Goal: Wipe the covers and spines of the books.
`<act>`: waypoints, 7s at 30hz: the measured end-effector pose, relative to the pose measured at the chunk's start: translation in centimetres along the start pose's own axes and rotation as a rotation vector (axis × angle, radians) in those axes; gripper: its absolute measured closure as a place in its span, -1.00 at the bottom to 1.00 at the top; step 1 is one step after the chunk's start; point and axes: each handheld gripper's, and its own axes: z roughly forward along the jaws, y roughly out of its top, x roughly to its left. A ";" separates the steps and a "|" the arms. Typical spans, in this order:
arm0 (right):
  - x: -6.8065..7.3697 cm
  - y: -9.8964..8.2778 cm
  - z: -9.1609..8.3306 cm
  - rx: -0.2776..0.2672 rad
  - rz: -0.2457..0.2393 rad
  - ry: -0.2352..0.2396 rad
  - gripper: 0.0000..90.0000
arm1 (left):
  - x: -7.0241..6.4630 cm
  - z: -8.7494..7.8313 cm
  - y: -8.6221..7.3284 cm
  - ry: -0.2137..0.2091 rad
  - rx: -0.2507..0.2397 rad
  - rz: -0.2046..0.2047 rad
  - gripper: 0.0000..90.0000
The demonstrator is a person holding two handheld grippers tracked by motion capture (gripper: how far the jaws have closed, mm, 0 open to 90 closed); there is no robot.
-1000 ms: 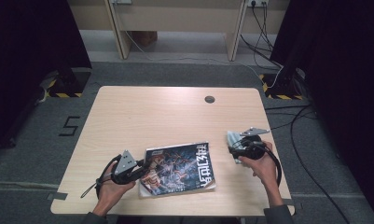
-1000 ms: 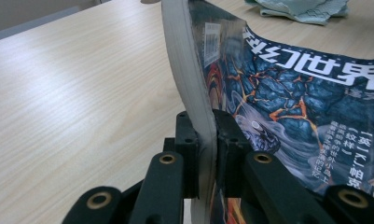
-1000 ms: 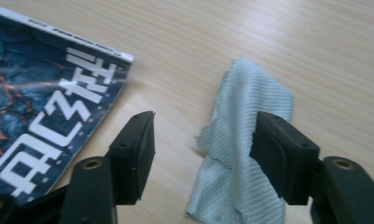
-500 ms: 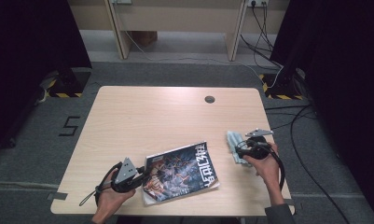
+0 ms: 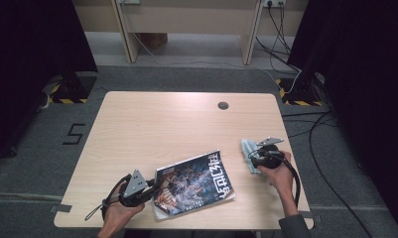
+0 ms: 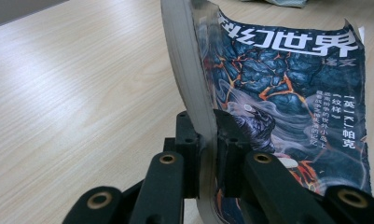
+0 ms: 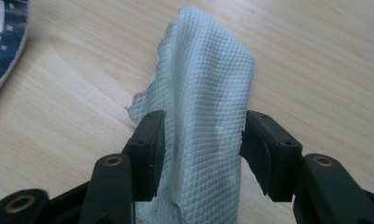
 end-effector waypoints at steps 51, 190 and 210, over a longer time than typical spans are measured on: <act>7.6 4.8 1.3 -0.119 -0.202 0.178 0.63 | -1.7 1.6 0.8 -0.021 -0.015 0.105 0.78; 17.1 8.3 -4.9 -0.244 -0.532 0.411 0.81 | -2.5 2.0 1.2 0.001 -0.036 0.203 0.74; 10.9 8.1 -0.6 -0.114 -0.417 0.333 0.81 | -2.6 2.0 1.2 -0.002 -0.036 0.209 0.72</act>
